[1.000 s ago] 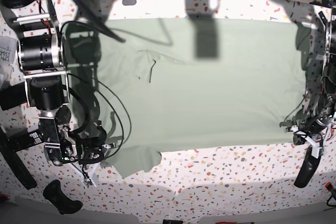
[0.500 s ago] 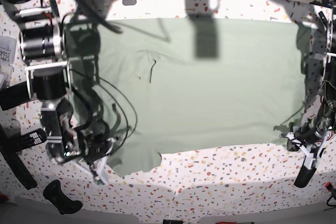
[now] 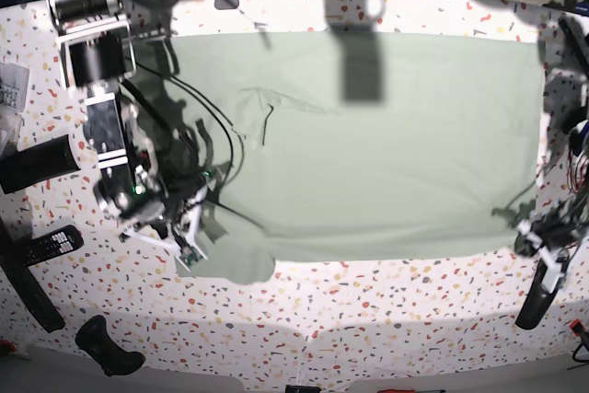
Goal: Fold the T-shirt properly
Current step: 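Fold the held hem over toward the collar with both grippers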
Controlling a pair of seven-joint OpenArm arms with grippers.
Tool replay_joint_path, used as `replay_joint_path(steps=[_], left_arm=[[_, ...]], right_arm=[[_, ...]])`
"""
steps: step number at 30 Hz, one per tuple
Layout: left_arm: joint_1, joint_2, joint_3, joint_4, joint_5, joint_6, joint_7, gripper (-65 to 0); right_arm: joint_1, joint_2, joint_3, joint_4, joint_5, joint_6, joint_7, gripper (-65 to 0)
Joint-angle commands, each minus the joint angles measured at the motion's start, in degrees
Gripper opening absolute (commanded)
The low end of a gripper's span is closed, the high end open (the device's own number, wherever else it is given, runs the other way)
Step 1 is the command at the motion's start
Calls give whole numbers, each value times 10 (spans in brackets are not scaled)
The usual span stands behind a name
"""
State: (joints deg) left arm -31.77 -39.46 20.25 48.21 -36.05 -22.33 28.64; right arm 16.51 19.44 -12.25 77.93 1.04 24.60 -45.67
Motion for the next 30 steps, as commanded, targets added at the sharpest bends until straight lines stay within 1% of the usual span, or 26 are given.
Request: replay_joint_path(steps=[1,4,9,12,14,17,19,21,25,28,30], left_arm=[[-7,-15,-4,25,-11,0,-11,-650],[30,-32,-4,74,-10,0,-11,-650],[74,-42,-14,134,7,0,-7,-650],[96,-42,-47,158,5,1,5,-650],[114,-42,-80,173,4,0,6,-650],[141,-42,-131,194,4,0,22,-650],[158,-43,-162,204,-9,0,38,-650],[175,-43,-186,209,-21,0,45,-650],[205,-42,-213,211,-37,0,46,-650],[223,-44,-215,212,-37,-3,48,-650],[232,-44,-216,213,-37,-15,48,-650]], right_arm=[[7,9,3,24,-1,-7,8,-650],[-19,15,3,67,-4,-17,2,-650],[-57,15,3,129,-66,-30,-7,-650],[-74,15,3,156,-92,-35,-15,-650],[-83,15,3,170,-102,-40,-20,-650],[-88,15,3,179,-113,-42,-39,-650],[-88,15,3,180,-134,-57,-60,-650],[-88,15,3,180,-153,-63,-73,-650],[-88,15,3,181,-158,-63,-78,-650],[-91,15,3,188,-158,-63,-87,-650],[-99,15,3,203,-159,-63,-99,-650]])
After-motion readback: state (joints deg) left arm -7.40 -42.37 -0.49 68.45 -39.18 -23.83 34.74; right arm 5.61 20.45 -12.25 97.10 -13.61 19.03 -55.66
